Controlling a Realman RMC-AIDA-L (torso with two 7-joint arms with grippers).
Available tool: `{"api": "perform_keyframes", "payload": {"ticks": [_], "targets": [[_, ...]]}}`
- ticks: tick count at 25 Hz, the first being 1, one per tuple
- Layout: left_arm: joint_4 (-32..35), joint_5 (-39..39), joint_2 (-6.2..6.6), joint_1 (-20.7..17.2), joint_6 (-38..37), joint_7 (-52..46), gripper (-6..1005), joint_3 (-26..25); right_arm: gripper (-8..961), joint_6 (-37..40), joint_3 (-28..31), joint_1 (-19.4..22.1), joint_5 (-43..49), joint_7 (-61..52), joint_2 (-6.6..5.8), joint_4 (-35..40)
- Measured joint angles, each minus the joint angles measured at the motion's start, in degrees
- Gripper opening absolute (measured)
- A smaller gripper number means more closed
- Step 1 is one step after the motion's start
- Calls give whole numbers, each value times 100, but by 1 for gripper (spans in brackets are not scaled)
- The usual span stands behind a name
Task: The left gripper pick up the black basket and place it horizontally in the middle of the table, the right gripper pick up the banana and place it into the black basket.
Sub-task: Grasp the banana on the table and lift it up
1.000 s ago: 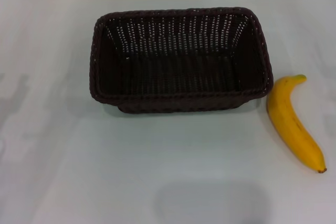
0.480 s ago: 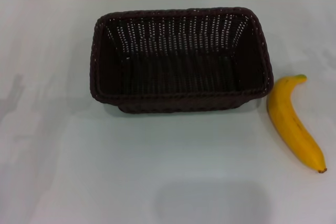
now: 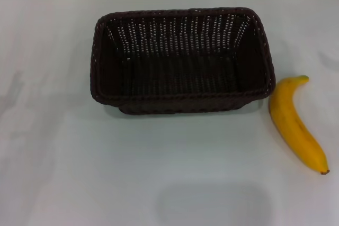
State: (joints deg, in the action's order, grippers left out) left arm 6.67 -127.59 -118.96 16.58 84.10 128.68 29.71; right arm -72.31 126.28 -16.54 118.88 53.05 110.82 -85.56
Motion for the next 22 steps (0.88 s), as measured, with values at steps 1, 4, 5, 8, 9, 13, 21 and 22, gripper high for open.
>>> {"api": "perform_keyframes", "payload": {"ticks": [1,4,5,8,9,13,21,22], "targets": [[24,0,1,3,-58,29,872,0,854,-148,-17,-44,392,-269,104,-315],[93,-6,2,4,-205,152,872,0,854,-633,-83,-237,1290,-908,364,-980],[108,-13,3,4,-237,185,872,0,854,-815,-179,-301,1518,-1146,396,-1132],[125,-139,2,-10,-305,349,873,0,854,-1178,-631,-435,1808,-1736,408,-1446],[125,-200,-1,-18,-327,424,873,0,853,-1272,-788,-471,1886,-1895,417,-1570],[84,-366,-12,-29,-427,660,872,0,853,-1542,-1435,-516,2350,-2642,426,-2192],[75,-392,-13,-9,-600,668,872,0,854,-2650,-2955,-1170,3635,-4082,438,-2630],[80,-422,-13,-6,-602,669,872,0,854,-2801,-3206,-1289,3811,-4322,441,-2632]]}}
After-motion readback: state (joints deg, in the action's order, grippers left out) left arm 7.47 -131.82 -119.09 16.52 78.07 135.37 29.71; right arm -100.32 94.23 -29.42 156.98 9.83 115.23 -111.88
